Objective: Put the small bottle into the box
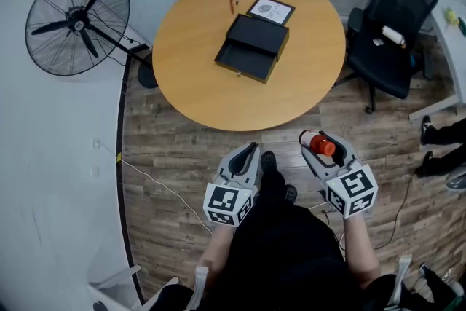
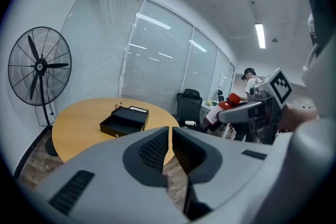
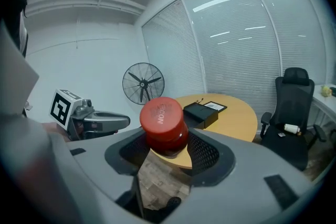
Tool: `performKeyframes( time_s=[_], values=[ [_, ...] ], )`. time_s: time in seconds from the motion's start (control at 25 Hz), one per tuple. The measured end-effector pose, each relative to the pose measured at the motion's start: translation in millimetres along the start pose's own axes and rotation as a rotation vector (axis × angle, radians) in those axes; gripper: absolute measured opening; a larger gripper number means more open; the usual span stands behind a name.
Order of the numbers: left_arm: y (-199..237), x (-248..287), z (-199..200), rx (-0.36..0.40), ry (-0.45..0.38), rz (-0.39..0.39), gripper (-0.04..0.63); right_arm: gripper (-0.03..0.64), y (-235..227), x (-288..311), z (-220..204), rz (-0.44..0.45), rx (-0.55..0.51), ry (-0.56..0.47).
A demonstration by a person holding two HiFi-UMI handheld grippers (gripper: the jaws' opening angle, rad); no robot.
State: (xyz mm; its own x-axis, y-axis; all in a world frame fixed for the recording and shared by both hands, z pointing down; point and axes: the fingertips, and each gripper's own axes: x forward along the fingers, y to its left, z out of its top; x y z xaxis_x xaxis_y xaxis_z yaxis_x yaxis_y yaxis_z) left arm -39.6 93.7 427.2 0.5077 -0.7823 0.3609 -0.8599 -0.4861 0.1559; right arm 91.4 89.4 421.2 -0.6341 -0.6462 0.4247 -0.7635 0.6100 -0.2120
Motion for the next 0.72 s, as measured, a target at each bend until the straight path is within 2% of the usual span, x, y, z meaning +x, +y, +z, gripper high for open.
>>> performKeyframes(
  time_s=[0.36, 0.72],
  values=[
    [47.3, 44.3, 29.7, -0.001, -0.016, -0.016, 0.018, 0.229, -25.2, 51.9, 39.1, -0.012, -0.014, 0.003],
    [84.4, 69.0, 46.7, 0.003, -0.045, -0.045, 0.018, 0.229, -28.4, 94.0, 62.1, -0.019, -0.035, 0.004]
  ],
)
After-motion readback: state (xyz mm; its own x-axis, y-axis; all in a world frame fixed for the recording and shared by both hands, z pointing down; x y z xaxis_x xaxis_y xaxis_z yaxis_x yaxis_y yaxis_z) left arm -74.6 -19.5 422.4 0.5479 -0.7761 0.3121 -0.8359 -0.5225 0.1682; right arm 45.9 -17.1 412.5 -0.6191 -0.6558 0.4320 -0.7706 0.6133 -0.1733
